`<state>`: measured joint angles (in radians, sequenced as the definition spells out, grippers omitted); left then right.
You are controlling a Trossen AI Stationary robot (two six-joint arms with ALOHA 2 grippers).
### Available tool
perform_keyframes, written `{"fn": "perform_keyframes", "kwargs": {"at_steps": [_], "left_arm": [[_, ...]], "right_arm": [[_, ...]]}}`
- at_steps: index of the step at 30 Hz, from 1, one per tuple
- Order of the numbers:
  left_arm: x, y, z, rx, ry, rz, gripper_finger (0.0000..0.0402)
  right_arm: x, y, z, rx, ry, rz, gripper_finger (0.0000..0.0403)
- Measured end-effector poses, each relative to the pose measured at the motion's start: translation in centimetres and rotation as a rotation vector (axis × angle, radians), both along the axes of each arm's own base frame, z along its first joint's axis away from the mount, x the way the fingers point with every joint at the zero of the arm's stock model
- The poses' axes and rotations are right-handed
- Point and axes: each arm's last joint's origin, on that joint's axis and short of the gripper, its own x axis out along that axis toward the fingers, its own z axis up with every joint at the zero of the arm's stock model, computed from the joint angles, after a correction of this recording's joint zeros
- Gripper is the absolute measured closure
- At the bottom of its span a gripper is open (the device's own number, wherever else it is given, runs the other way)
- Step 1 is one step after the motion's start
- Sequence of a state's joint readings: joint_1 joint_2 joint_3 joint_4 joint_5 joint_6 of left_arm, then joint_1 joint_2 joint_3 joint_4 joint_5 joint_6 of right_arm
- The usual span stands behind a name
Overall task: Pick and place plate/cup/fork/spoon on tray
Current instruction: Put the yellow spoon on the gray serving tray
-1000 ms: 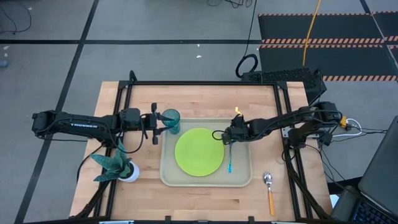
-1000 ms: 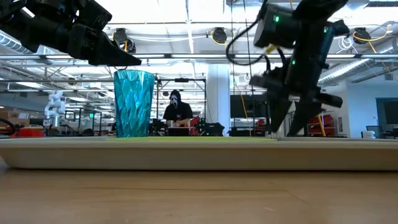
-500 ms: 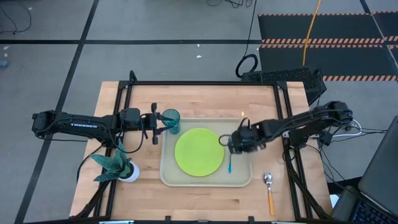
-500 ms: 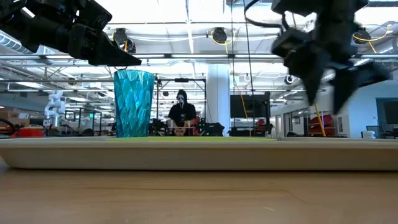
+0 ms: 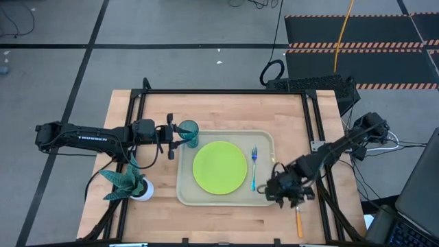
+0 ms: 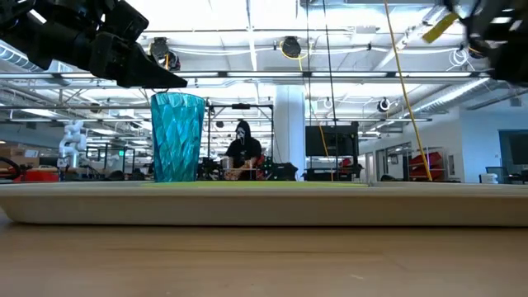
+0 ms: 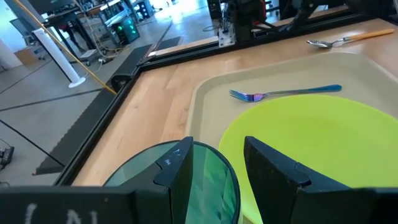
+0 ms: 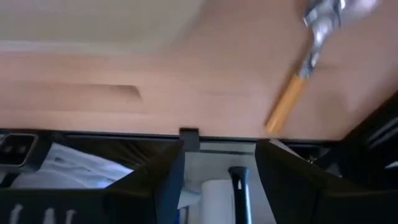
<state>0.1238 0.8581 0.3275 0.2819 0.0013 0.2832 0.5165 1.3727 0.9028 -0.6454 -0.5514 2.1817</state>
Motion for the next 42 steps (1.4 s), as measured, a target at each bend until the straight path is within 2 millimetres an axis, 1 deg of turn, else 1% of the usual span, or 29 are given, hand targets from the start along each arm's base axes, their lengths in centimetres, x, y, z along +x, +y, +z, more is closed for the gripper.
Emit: {"fn": "perform_keyframes", "kwargs": {"at_steps": [3,6,15,17,21,28,38,42], "left_arm": [[0.0,0.0,0.0,-0.004,0.002,0.001,0.0254],[0.0,0.0,0.0,-0.004,0.002,0.0,0.0254],[0.0,0.0,0.0,-0.003,-0.003,-0.001,0.0254],[0.0,0.0,0.0,-0.003,-0.003,-0.001,0.0254],[0.0,0.0,0.0,-0.004,-0.003,-0.001,0.0254],[0.0,0.0,0.0,-0.016,0.0,0.002,0.0254],[0.0,0.0,-0.1,-0.032,0.011,0.006,0.0254],[-0.1,0.0,-0.2,-0.036,0.016,0.007,0.0254]], "right_arm": [[-0.8,1.6,-0.2,-0.032,0.035,-0.036,0.0215],[-1.4,2.7,-0.6,-0.061,0.046,-0.013,0.0215],[-2.3,3.8,-2.9,-0.17,0.153,0.066,0.0215],[-2.5,4.0,-3.2,-0.192,0.17,0.075,0.0215],[-2.9,4.3,-3.3,-0.252,0.128,0.077,0.0215],[-3.3,3.9,-3.5,-0.369,0.105,0.08,0.0216],[-3.6,3.8,-3.5,-0.384,0.125,0.089,0.0216],[-3.8,4.1,-3.9,-0.397,0.142,0.102,0.0216]]}}
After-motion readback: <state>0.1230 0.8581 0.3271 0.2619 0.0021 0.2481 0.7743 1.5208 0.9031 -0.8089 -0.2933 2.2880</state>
